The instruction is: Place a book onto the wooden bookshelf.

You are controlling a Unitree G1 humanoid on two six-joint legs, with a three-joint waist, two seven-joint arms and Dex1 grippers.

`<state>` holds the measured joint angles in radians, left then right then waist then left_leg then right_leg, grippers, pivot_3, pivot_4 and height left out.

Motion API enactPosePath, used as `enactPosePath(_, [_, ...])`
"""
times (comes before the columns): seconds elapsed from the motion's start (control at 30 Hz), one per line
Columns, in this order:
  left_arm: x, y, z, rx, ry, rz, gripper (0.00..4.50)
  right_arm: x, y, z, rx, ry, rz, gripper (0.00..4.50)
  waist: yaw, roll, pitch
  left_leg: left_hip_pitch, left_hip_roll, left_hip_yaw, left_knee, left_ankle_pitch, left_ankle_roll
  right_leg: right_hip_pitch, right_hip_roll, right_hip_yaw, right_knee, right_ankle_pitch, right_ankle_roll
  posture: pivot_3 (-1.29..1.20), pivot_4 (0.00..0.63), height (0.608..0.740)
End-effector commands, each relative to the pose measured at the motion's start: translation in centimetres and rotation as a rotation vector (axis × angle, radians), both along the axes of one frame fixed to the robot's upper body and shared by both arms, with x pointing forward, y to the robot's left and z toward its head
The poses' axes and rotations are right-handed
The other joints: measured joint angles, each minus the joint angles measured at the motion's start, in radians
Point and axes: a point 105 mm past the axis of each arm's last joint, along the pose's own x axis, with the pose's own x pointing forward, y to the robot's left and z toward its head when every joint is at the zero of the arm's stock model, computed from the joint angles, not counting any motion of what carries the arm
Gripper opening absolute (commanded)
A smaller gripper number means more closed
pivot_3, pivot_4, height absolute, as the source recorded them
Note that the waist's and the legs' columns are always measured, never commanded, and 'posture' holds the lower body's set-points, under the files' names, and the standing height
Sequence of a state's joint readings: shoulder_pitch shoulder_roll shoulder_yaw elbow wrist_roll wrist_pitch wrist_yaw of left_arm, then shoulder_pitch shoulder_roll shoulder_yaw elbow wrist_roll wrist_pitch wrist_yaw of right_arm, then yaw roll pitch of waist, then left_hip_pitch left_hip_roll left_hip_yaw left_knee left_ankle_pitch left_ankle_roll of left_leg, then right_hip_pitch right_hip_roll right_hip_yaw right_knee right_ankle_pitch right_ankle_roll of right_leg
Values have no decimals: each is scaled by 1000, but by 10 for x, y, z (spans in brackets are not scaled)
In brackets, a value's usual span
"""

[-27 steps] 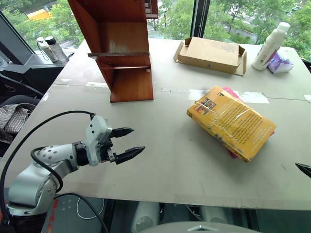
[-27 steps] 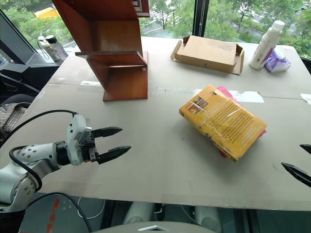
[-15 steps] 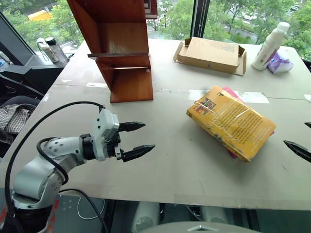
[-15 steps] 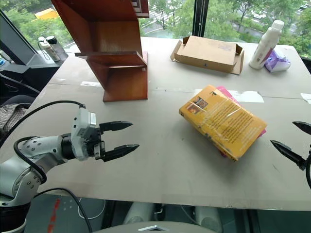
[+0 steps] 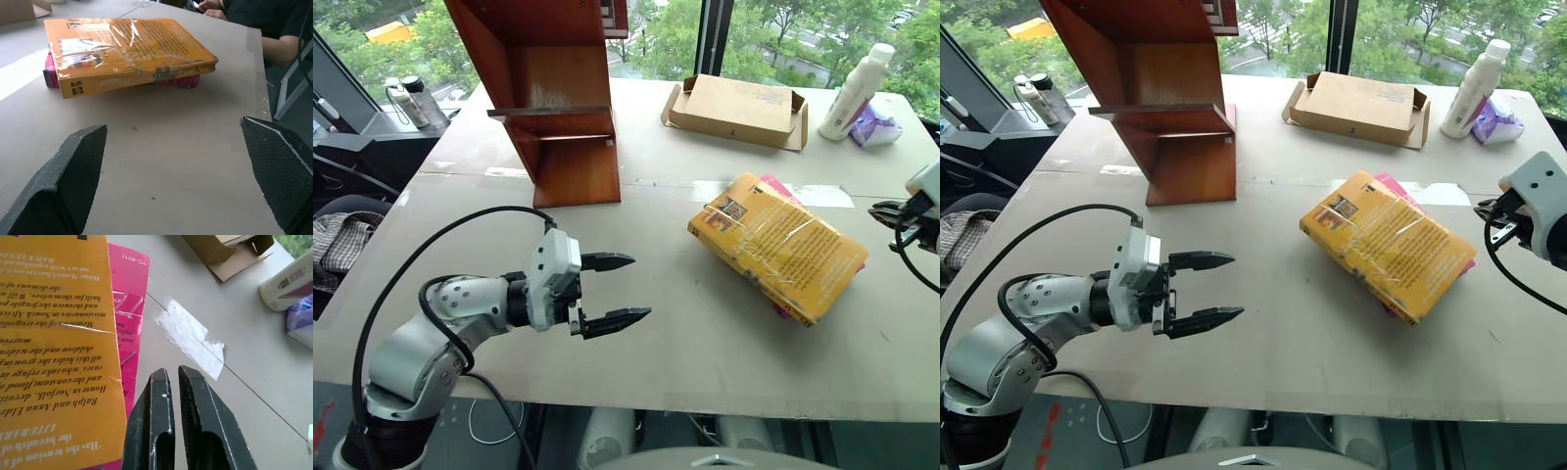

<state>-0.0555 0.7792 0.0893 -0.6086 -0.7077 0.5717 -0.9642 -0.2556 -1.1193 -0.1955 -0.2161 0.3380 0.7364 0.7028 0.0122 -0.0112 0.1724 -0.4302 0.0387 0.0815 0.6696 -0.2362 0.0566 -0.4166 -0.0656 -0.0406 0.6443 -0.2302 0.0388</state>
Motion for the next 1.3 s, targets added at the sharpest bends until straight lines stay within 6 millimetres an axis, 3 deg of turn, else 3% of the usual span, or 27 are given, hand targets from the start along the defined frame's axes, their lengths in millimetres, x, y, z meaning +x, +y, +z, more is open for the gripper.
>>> enactPosePath(0.03, [-6, -4, 5, -3, -45, -10, 4500, 10, -4, 0, -92, 14, -16, 41, 2, 0, 0, 0, 0, 0, 0, 0, 0, 0, 0, 0, 0, 0, 1, 0, 150, 733])
enactPosePath(0.37, [-14, -9, 0, -14, -29, 11, 4500, 39, -16, -21, -146, 168, -60, 41, -1, 0, 0, 0, 0, 1, 0, 1, -2, 0, 0, 0, 1, 0, 0, 0, 150, 733])
enactPosePath(0.57, [-12, -8, 1, -18, -28, 14, 4500, 53, 0, -42, -82, 284, 8, 41, -1, 0, 0, 0, 0, 1, 0, 1, -2, 0, 1, 1, 1, 1, 2, 0, 150, 733])
enactPosePath(0.77, [-13, -6, -1, -12, -22, 27, 4500, 60, 26, -59, 23, 356, 82, 41, 0, 0, 0, 0, 0, 2, 0, 2, -3, 0, 1, 1, 1, 2, 3, 0, 150, 733])
enactPosePath(1.17, [-18, 2, -14, -19, 39, 82, 4500, 41, 110, -67, 104, 323, 197, 41, -7, 0, 0, 0, 1, 1, 0, 2, -3, -1, 1, 0, 3, 2, 3, 0, 150, 733])
enactPosePath(1.27, [-19, 7, -19, -49, 95, 119, 4500, 35, 114, -67, 88, 298, 204, 41, -7, 0, 0, 0, 1, 1, 1, 2, -3, -1, 1, 0, 3, 2, 3, 0, 150, 733])
enactPosePath(1.3, [-19, 10, -20, -84, 134, 152, 4500, 34, 106, -62, 72, 262, 200, 41, -7, 0, 0, 0, 1, 1, 1, 2, -3, -1, 1, 0, 3, 2, 3, 0, 150, 733])
